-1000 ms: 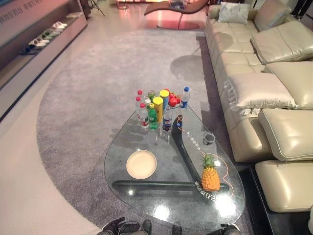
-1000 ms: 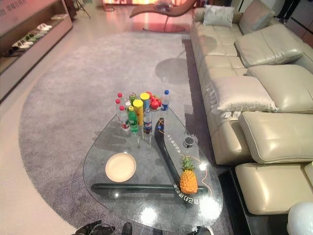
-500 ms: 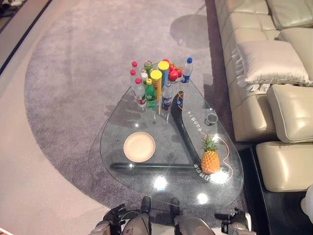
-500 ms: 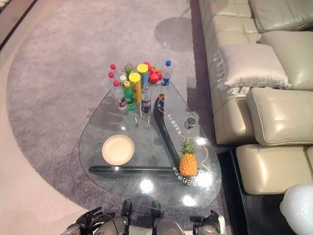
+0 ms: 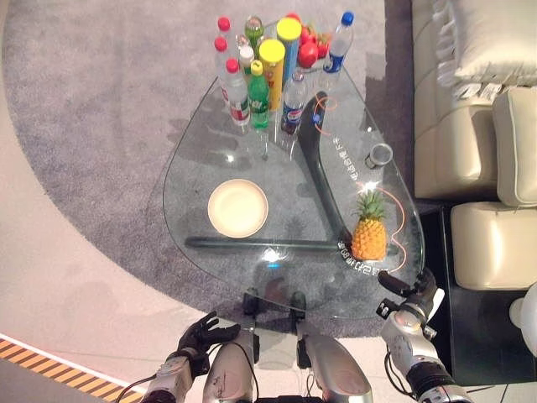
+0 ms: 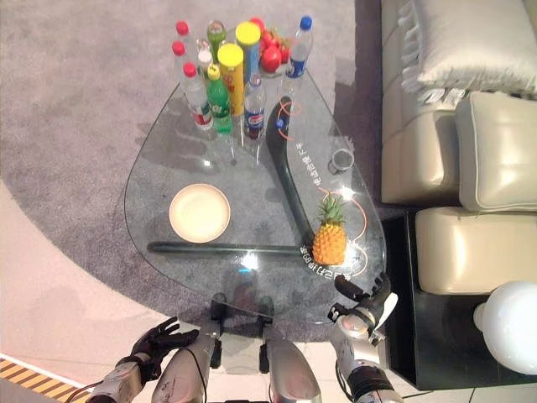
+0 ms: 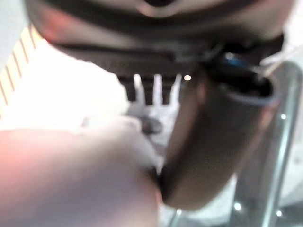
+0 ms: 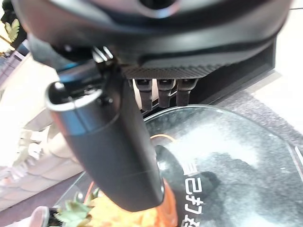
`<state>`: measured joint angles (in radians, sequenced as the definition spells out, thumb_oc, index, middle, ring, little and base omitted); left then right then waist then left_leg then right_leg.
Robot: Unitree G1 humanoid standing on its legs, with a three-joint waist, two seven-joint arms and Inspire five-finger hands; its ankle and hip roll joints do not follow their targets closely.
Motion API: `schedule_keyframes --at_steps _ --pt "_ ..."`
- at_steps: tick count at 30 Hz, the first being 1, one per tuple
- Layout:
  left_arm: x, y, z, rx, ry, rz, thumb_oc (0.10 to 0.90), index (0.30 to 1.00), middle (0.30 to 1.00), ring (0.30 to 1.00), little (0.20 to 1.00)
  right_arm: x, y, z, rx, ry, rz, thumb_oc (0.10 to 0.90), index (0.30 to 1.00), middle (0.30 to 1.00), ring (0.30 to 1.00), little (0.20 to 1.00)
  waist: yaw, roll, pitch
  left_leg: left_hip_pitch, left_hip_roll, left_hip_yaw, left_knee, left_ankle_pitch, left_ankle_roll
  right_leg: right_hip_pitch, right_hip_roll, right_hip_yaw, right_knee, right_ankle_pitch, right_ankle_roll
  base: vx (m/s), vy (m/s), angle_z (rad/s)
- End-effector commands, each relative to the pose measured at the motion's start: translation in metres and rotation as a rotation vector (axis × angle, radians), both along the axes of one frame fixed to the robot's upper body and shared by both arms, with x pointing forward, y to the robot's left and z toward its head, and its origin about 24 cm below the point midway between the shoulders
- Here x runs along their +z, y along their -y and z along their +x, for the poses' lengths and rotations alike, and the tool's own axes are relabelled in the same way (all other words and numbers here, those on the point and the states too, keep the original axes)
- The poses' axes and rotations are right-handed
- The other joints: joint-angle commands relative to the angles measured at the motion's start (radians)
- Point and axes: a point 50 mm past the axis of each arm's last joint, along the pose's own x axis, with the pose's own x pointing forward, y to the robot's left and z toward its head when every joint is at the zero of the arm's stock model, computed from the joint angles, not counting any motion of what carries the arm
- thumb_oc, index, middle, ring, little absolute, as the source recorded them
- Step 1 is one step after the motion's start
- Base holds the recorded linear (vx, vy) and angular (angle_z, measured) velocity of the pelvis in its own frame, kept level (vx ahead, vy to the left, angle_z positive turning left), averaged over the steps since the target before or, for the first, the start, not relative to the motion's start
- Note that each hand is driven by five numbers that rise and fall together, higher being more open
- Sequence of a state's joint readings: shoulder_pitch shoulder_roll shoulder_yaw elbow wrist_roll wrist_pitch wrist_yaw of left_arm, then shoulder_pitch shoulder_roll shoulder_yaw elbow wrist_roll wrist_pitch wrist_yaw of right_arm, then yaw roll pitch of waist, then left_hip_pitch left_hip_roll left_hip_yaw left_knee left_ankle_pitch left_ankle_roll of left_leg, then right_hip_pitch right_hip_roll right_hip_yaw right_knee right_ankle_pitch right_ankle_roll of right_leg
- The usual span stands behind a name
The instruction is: Pick up the fruit to the plate
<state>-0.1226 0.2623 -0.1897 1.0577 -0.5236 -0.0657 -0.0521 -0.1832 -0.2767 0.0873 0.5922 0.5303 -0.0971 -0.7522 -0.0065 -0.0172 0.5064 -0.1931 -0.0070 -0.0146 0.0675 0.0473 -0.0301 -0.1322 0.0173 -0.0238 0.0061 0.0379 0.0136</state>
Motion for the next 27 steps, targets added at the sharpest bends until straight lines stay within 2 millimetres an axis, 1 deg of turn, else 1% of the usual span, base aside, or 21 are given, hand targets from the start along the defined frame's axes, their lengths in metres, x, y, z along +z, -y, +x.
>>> schedule_keyframes --at_steps 1,3,5,6,7,11,16,18,22,27 --pt "-0.013 -0.001 -0.033 0.028 -0.085 0.003 0.800 0.900 0.900 0.900 0.900 0.047 0.034 0.001 -0.118 0.207 -0.128 0.800 0.900 0.900 0.900 0.900 -0.009 -0.015 -0.043 -0.088 -0.040 -0.016 0.174 -0.087 0.020 -0.088 -0.030 -0.019 0.155 -0.035 0.004 0.00 0.039 0.00" --pt "-0.013 0.001 -0.031 0.027 -0.076 -0.005 0.800 0.900 0.900 0.900 0.900 0.054 0.033 0.005 -0.113 0.239 -0.134 0.800 0.900 0.900 0.900 0.900 -0.010 -0.012 -0.037 -0.096 -0.043 -0.016 0.180 -0.088 0.021 -0.098 -0.031 -0.019 0.161 -0.036 0.003 0.00 0.036 -0.01" --pt "-0.011 0.004 -0.027 0.028 -0.060 -0.019 0.800 0.900 0.900 0.900 0.900 0.067 0.032 0.012 -0.096 0.290 -0.145 0.800 0.900 0.900 0.900 0.900 -0.010 -0.007 -0.028 -0.110 -0.046 -0.016 0.189 -0.088 0.021 -0.115 -0.033 -0.020 0.172 -0.038 0.001 -0.01 0.042 -0.01" --pt "-0.011 0.006 -0.026 0.030 -0.049 -0.025 0.800 0.900 0.900 0.900 0.900 0.076 0.029 0.016 -0.083 0.324 -0.147 0.800 0.900 0.900 0.900 0.900 -0.009 -0.005 -0.021 -0.122 -0.048 -0.016 0.199 -0.088 0.021 -0.127 -0.033 -0.021 0.181 -0.039 -0.001 -0.01 0.032 -0.02" --pt "-0.011 0.007 -0.025 0.031 -0.046 -0.026 0.800 0.900 0.900 0.900 0.900 0.080 0.028 0.018 -0.078 0.338 -0.149 0.800 0.900 0.900 0.900 0.900 -0.009 -0.005 -0.019 -0.129 -0.049 -0.016 0.205 -0.089 0.021 -0.134 -0.034 -0.022 0.186 -0.040 -0.001 -0.01 0.027 -0.03" --pt "-0.008 0.012 -0.020 0.039 -0.025 -0.044 0.800 0.900 0.900 0.900 0.900 0.112 0.016 0.033 -0.025 0.440 -0.190 0.800 0.900 0.900 0.900 0.900 -0.009 0.002 0.003 -0.169 -0.056 -0.018 0.236 -0.090 0.020 -0.179 -0.033 -0.018 0.216 -0.043 -0.006 -0.01 0.023 0.03" --pt "-0.006 0.016 -0.015 0.033 -0.007 -0.065 0.800 0.900 0.900 0.900 0.900 0.138 0.007 0.051 0.007 0.491 -0.225 0.800 0.900 0.900 0.900 0.900 -0.007 0.012 0.014 -0.215 -0.061 -0.018 0.266 -0.093 0.021 -0.229 -0.032 -0.013 0.242 -0.045 -0.010 -0.01 0.021 0.01" --pt "-0.005 0.017 -0.012 0.034 0.007 -0.078 0.800 0.900 0.900 0.900 0.900 0.147 0.004 0.057 0.026 0.502 -0.238 0.800 0.900 0.900 0.900 0.900 -0.005 0.016 0.014 -0.243 -0.062 -0.018 0.284 -0.096 0.021 -0.255 -0.031 -0.011 0.255 -0.048 -0.014 0.00 0.040 0.03" --pt "-0.004 0.021 -0.009 0.032 0.012 -0.090 0.800 0.900 0.900 0.900 0.900 0.153 -0.001 0.063 0.037 0.499 -0.256 0.800 0.900 0.900 0.900 0.900 -0.004 0.022 0.014 -0.276 -0.065 -0.016 0.299 -0.097 0.023 -0.291 -0.030 -0.006 0.268 -0.048 -0.016 0.00 0.022 0.03" --pt "-0.002 0.024 -0.007 0.026 0.033 -0.110 0.800 0.900 0.900 0.900 0.900 0.160 0.003 0.069 -0.003 0.476 -0.304 0.800 0.900 0.900 0.900 0.900 0.001 0.031 0.014 -0.319 -0.065 -0.012 0.310 -0.094 0.024 -0.339 -0.028 -0.005 0.283 -0.045 -0.016 0.00 0.014 0.00"
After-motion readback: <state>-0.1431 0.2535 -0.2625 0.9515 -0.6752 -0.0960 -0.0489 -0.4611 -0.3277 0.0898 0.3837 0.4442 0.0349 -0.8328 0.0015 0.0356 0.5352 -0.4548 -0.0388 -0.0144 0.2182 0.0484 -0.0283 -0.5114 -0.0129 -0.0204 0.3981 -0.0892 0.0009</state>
